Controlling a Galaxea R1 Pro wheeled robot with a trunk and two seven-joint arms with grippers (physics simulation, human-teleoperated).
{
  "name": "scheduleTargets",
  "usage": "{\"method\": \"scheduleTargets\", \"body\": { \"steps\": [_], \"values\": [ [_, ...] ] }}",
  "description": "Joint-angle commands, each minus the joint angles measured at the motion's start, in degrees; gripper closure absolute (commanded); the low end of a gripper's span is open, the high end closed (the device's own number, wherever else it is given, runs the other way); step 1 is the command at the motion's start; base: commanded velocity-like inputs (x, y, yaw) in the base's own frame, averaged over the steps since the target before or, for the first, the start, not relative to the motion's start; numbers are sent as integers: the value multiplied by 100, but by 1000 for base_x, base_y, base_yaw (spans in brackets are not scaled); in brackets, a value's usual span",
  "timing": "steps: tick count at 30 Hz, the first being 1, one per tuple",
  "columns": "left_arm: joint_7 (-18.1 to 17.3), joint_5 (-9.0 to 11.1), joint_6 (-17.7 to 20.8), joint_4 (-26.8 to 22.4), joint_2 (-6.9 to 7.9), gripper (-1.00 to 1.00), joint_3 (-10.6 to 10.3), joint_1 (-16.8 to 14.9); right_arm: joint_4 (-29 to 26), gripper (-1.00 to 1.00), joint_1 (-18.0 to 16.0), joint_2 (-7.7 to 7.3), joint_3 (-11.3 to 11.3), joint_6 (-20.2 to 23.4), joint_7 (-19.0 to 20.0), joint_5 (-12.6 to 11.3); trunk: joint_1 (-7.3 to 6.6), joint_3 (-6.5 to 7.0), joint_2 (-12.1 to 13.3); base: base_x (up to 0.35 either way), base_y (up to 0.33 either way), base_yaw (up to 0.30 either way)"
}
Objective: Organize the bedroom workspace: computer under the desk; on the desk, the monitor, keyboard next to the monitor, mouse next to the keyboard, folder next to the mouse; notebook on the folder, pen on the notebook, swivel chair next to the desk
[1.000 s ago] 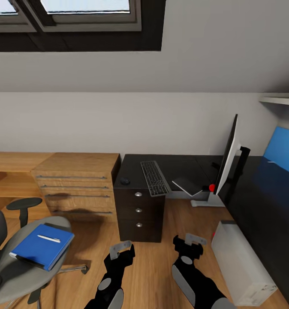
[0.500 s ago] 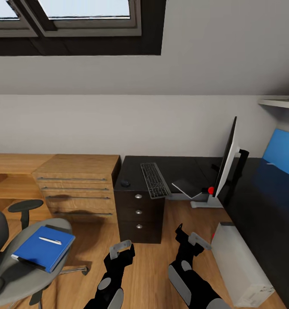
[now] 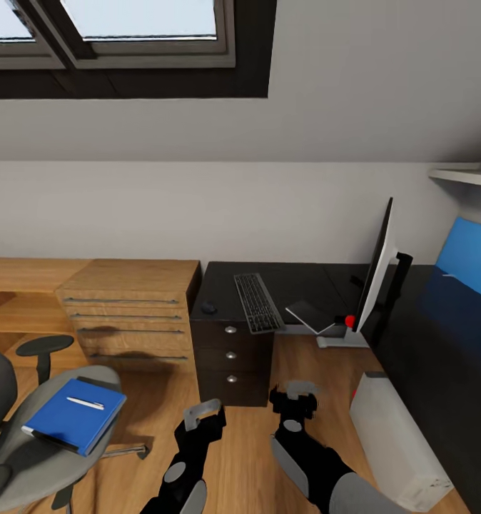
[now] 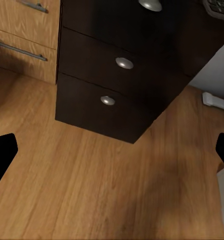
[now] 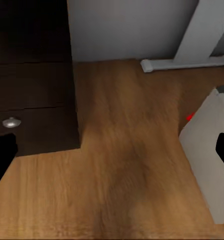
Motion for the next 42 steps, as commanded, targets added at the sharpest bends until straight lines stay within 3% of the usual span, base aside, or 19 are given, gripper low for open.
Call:
{"method": "scheduleTargets", "body": {
  "steps": [1, 3, 5, 6, 10, 13, 19, 24, 27, 28, 32, 36, 42],
  "values": [
    [38, 35, 8, -15, 4, -100, -63, -4, -118, -100, -28, -18, 72, 488, 128, -48, -22, 12, 37, 0, 0, 0],
    [40, 35, 9, -25, 5, -100, -116, -4, -284, -100, -43, -50, 39, 962, 252, -47, -66, 48, 117, 0, 0, 0],
    [43, 35, 12, -42, 8, -100, -190, -4, -569, -100, -75, -101, -191, 1533, 359, -54, -110, 84, 198, 0, 0, 0],
    [47, 35, 14, -60, 7, -100, -251, -4, -800, -100, -99, -134, -636, 1904, 417, -60, -132, 102, 238, 0, 0, 0],
    [52, 35, 15, -98, 10, -100, -297, -4, -1000, -100, -116, -160, -1288, 2194, 440, -40, -220, 174, 398, 0, 0, 0],
    [54, 39, 16, -168, 17, -100, -315, -4, -1178, -100, -122, -165, -1625, 2664, 446, -28, -286, 227, 518, 0, 0, 0],
    [91, 42, 32, -335, 22, -100, -329, -4, -1687, -100, -126, -166, -1840, 4007, 469, -68, -418, 335, 759, 0, 0, 0],
    [210, 52, 325, -524, 23, -100, -328, -4, -2192, -100, -118, -182, -1889, 4616, 472, -99, -527, 425, 960, 0, 0, 0],
    [313, 60, 803, -671, 23, -100, -328, -4, -2479, -100, -111, -219, -1913, 4757, 469, -106, -593, 479, 1080, 0, 0, 0],
    [374, 66, 1171, -772, 23, -100, -325, -4, -2621, -100, -107, -255, -1935, 4814, 462, -107, -615, 497, 1120, 0, 0, 0],
    [450, 79, 1725, -913, 23, -100, -311, -4, -2873, -100, -100, -375, -1958, 4879, 450, -80, -703, 568, 1280, 0, 0, 0],
    [497, 90, 2042, -1165, 23, -100, -286, -4, -3715, -100, 108, -682, -1960, 4911, 462, -88, -791, 640, 1441, 0, 0, 0],
    [517, 170, 2112, -1306, 23, -100, -276, -4, -4102, -100, 318, -794, -1957, 4935, 476, -108, -923, 748, 1682, 0, 0, 0]
  ]
}}
